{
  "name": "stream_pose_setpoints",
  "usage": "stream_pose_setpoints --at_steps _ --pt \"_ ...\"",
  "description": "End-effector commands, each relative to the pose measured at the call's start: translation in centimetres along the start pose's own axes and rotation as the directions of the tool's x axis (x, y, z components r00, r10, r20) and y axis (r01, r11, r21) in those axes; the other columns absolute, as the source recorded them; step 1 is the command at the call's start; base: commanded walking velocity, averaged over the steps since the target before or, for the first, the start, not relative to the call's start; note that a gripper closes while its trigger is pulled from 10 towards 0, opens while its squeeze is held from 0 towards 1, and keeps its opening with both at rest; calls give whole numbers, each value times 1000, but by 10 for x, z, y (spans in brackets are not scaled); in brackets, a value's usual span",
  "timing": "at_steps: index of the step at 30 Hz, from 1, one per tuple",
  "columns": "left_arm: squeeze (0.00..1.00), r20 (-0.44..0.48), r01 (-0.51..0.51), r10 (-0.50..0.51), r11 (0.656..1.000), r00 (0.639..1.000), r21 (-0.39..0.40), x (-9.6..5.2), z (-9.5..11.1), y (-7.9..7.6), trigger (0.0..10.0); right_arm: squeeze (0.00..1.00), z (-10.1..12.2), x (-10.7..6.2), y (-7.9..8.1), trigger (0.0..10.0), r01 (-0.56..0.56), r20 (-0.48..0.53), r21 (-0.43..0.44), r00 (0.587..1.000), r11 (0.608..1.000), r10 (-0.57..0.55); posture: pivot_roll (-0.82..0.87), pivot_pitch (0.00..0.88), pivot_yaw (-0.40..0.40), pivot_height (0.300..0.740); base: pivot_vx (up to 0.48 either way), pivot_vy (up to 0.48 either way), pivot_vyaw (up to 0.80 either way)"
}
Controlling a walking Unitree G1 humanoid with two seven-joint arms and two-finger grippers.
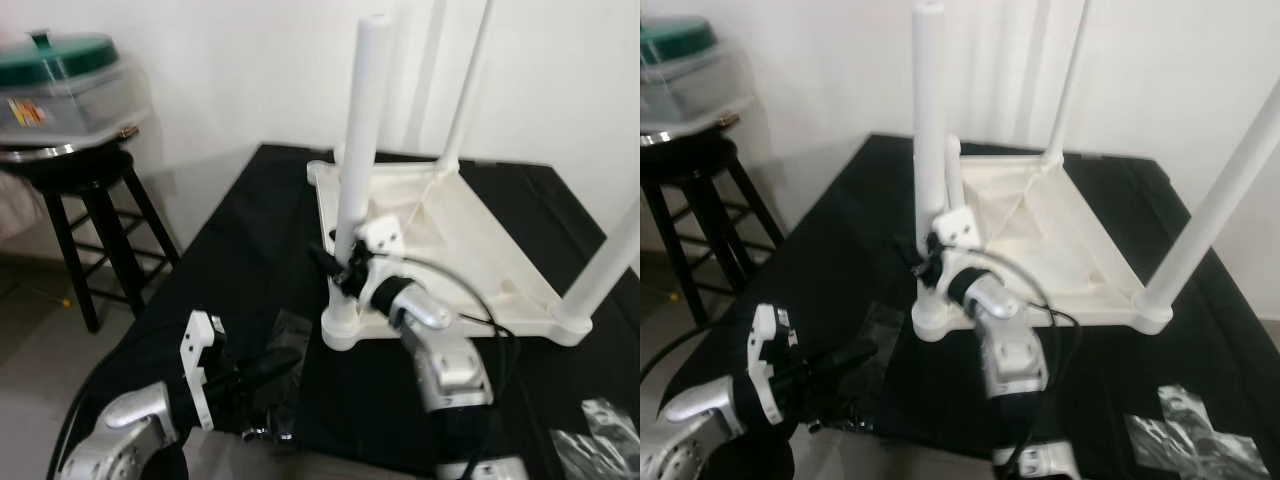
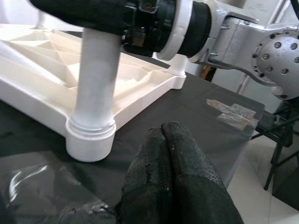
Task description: Building children table
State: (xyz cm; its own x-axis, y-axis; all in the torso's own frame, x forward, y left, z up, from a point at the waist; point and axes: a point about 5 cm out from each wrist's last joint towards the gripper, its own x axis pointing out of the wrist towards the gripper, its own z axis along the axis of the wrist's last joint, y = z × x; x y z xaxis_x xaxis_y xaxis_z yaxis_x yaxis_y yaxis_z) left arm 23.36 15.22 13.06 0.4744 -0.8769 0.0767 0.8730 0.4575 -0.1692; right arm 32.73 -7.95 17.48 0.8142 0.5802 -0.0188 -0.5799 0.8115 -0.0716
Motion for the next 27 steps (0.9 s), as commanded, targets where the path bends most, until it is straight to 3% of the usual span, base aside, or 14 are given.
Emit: stream_pose_setpoints --at_steps 1,2,3,5,6,8,9,10,14,15,16,20,26,27 --pt "0 -10 14 -14 1000 1000 -8 1 0 2 10000 0 -35 -3 0 0 -19 -180 25 983 999 23 -66 0 -31 740 0 0 0" --pt "0 -10 14 -14 1000 1000 -8 1 0 2 10000 0 -35 -3 0 0 -19 -180 25 983 999 23 -66 0 -31 740 0 0 0" --pt "0 -4 7 -7 1000 1000 -5 2 0 2 10000 0 -35 -1 -3 5333 -25 -188 37 982 999 31 -63 0 -33 740 0 0 0" --pt "0 -4 7 -7 1000 1000 -5 2 0 2 10000 0 -35 -1 -3 5333 -25 -188 37 982 999 31 -63 0 -33 740 0 0 0" --pt "0 3 -5 5 1000 1000 -1 2 0 3 10000 0 -32 2 -5 10000 -72 -171 53 982 996 80 -59 0 -38 740 0 0 0" --pt "0 9 -14 14 1000 1000 1 3 -1 3 10000 0 -29 3 -6 10000 -105 -158 64 981 992 114 -58 0 -38 740 0 0 0" --pt "0 10 -17 17 1000 1000 4 4 -1 3 10000 1000 -10 4 -5 10000 -271 -81 97 957 958 279 -52 0 -44 740 0 0 0" --pt "0 8 -15 15 1000 1000 4 5 -2 3 10000 1000 5 2 -6 10000 -414 -17 48 910 909 415 -55 0 -41 740 0 0 0" --pt "0 6 -12 12 1000 1000 3 5 -2 3 10000 941 16 -1 -8 10000 -544 7 -6 839 839 544 -53 0 -42 740 0 0 0" --pt "0 4 -9 9 1000 1000 4 7 -2 3 10000 0 23 -2 -14 10000 -631 -1 -48 775 774 632 -41 0 -46 740 0 0 0" --pt "0 3 -8 8 1000 1000 4 7 -3 3 10000 0 28 0 -20 10000 -685 -15 -62 728 726 686 -37 0 -48 740 0 0 0" --pt "0 3 -8 8 1000 1000 5 8 -4 2 10000 0 33 6 -30 10000 -717 -38 -48 697 695 716 -31 0 -51 740 0 0 0" --pt "0 4 -14 14 1000 1000 4 9 -5 2 10000 0 30 20 -43 10000 -669 -84 -3 741 743 667 -20 0 -56 740 0 0 0" --pt "0 5 -14 14 1000 1000 2 9 -6 3 10000 0 28 20 -44 0 -675 -78 24 734 737 675 -22 0 -53 740 0 0 0"
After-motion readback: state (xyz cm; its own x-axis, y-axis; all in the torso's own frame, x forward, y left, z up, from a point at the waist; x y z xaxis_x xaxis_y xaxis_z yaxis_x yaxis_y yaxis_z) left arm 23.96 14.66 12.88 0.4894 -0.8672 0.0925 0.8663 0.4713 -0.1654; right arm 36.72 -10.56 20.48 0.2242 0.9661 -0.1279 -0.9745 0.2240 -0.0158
